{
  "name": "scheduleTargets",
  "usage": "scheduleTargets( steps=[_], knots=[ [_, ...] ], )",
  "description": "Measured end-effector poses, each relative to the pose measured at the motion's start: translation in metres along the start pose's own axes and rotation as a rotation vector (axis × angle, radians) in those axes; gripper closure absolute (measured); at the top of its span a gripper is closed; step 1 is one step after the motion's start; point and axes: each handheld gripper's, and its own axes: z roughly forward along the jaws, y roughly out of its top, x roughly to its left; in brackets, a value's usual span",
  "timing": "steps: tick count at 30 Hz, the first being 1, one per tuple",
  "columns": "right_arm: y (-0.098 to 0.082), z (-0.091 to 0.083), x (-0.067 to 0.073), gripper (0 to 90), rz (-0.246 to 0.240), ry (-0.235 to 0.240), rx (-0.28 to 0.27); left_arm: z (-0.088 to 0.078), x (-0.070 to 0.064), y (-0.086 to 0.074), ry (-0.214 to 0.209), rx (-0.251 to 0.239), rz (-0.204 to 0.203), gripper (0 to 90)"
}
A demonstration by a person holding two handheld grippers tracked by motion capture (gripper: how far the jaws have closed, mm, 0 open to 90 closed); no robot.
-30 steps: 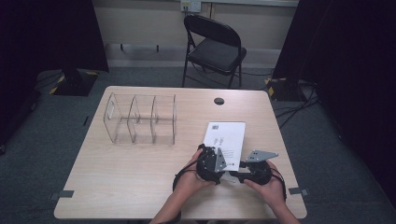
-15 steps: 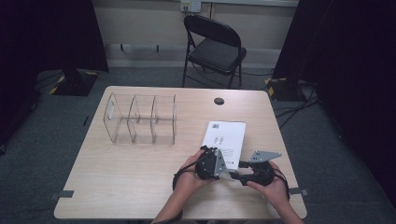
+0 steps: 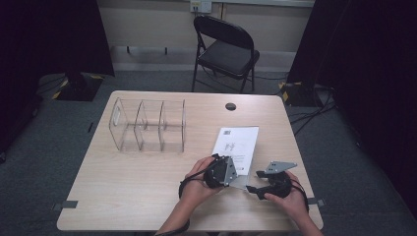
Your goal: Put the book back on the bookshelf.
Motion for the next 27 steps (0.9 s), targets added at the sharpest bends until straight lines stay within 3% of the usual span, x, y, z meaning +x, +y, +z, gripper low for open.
scheduleTargets(
  steps=[1,2,4,5,6,11,12,13,18,20,22,27],
  knots=[
    [0.0,0.0,-0.001,23.2,0.001,-0.001,0.003,-0.003,0.003,0.001,-0.005,0.03,0.03,44.0],
    [-0.001,0.0,-0.001,22.9,-0.003,0.001,0.004,-0.002,0.001,0.001,-0.002,0.006,-0.011,44.8],
    [-0.002,0.0,-0.001,21.2,-0.017,0.009,0.01,-0.005,0.003,0.003,-0.001,0.024,-0.007,46.3],
    [-0.002,0.0,-0.001,21.2,-0.025,0.006,0.014,-0.007,0.006,0.005,-0.011,0.043,0.027,47.1],
    [-0.003,0.0,-0.001,20.6,-0.036,0.011,0.018,-0.007,0.005,0.005,-0.01,0.025,-0.011,47.7],
    [-0.006,0.0,-0.003,20.0,-0.032,0.024,0.009,-0.013,0.01,0.009,-0.022,0.076,0.029,50.7],
    [-0.007,0.0,-0.003,20.0,-0.033,0.031,0.006,-0.012,0.008,0.009,-0.009,0.042,-0.018,51.1],
    [-0.007,0.0,-0.004,20.0,-0.037,0.03,0.008,-0.016,0.012,0.011,-0.022,0.079,0.027,51.7],
    [-0.01,0.0,-0.004,18.4,-0.062,0.02,-0.001,-0.024,0.021,0.018,-0.033,0.082,-0.001,54.1],
    [-0.011,0.001,-0.003,17.0,-0.104,0.007,0.0,-0.026,0.024,0.021,-0.03,0.086,-0.011,55.5],
    [-0.01,0.001,-0.002,16.7,-0.107,0.006,0.005,-0.028,0.028,0.024,-0.03,0.084,-0.043,56.2],
    [-0.01,0.002,-0.002,16.6,-0.099,-0.003,0.003,-0.033,0.036,0.033,-0.037,0.102,-0.065,57.8]
  ],
)
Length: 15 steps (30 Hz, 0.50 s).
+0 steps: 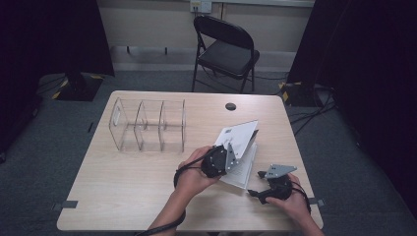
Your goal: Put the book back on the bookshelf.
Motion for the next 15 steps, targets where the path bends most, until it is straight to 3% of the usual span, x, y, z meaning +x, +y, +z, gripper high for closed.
scheduleTargets(
  steps=[6,11,15],
  knots=[
    [0.004,0.004,-0.004,16.9,0.03,-0.071,-0.007,-0.004,-0.001,0.009,-0.014,0.028,-0.008,58.3],
    [0.008,0.008,-0.003,17.4,-0.018,-0.14,-0.031,-0.01,-0.001,0.013,-0.025,0.036,-0.016,58.5],
    [0.011,0.011,0.001,22.2,-0.044,-0.138,-0.046,-0.013,-0.003,0.018,-0.033,0.041,-0.024,58.8]
  ],
)
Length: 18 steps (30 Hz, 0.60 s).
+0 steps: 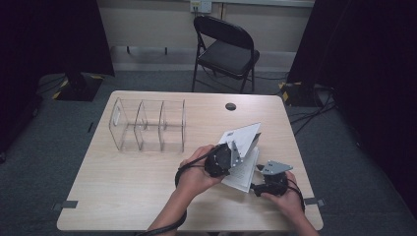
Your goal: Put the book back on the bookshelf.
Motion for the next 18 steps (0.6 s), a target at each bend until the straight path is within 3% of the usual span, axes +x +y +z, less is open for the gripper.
scheduleTargets(
  steps=[4,11,14,18],
  knots=[
    [0.0017,0.0014,0.0027,19.7,-0.021,-0.017,-0.019,-0.0003,-0.0027,0.0017,0.01,0.004,0.01,58.7],
    [0.0013,0.0003,0.0009,19.5,-0.008,-0.008,-0.035,-0.0003,-0.0014,0.0025,0.003,-0.003,0.007,58.6],
    [0.0016,0.0002,0.0014,17.1,-0.014,-0.028,-0.041,0.0001,-0.0023,0.0027,0.003,-0.006,0.004,58.6],
    [0.0033,-0.0008,0.0036,18.5,-0.066,-0.055,-0.057,0.0005,-0.0026,0.0032,0.008,-0.004,0.017,58.5]
  ],
)
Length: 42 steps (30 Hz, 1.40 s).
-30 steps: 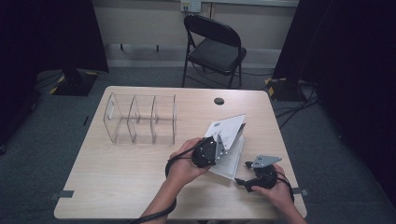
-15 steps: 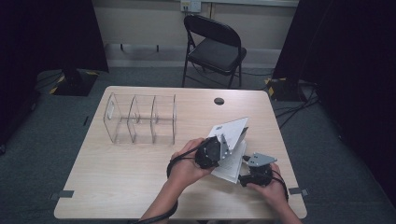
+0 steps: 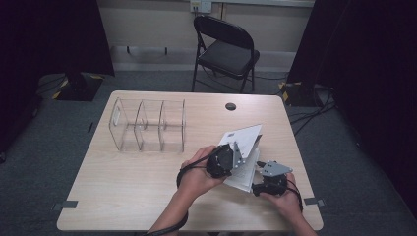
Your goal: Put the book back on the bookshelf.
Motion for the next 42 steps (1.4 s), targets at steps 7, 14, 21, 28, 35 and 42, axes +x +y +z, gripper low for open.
scheduleTargets(
  steps=[7,14,21,28,35,42],
  knots=[
    [0.013,-0.002,0.014,25.6,-0.192,-0.062,-0.054,-0.002,-0.003,0.005,0.006,-0.012,0.029,58.2],
    [0.025,-0.011,0.02,51.9,-0.325,-0.056,-0.105,-0.002,-0.005,0.004,-0.022,-0.067,0.041,53.7],
    [0.032,-0.023,0.013,56.6,-0.248,-0.035,-0.128,-0.013,0.002,-0.007,-0.088,-0.201,-0.028,42.2],
    [0.033,-0.026,0.007,57.0,-0.211,-0.022,-0.141,-0.034,0.019,-0.042,-0.081,-0.223,-0.159,40.2],
    [0.037,-0.026,0.006,57.2,-0.193,-0.014,-0.127,-0.034,0.021,-0.077,-0.08,-0.235,-0.237,37.4],
    [0.044,-0.032,-0.003,60.1,-0.139,0.0,-0.111,-0.017,0.014,-0.103,-0.107,-0.149,-0.263,35.8]
  ],
)
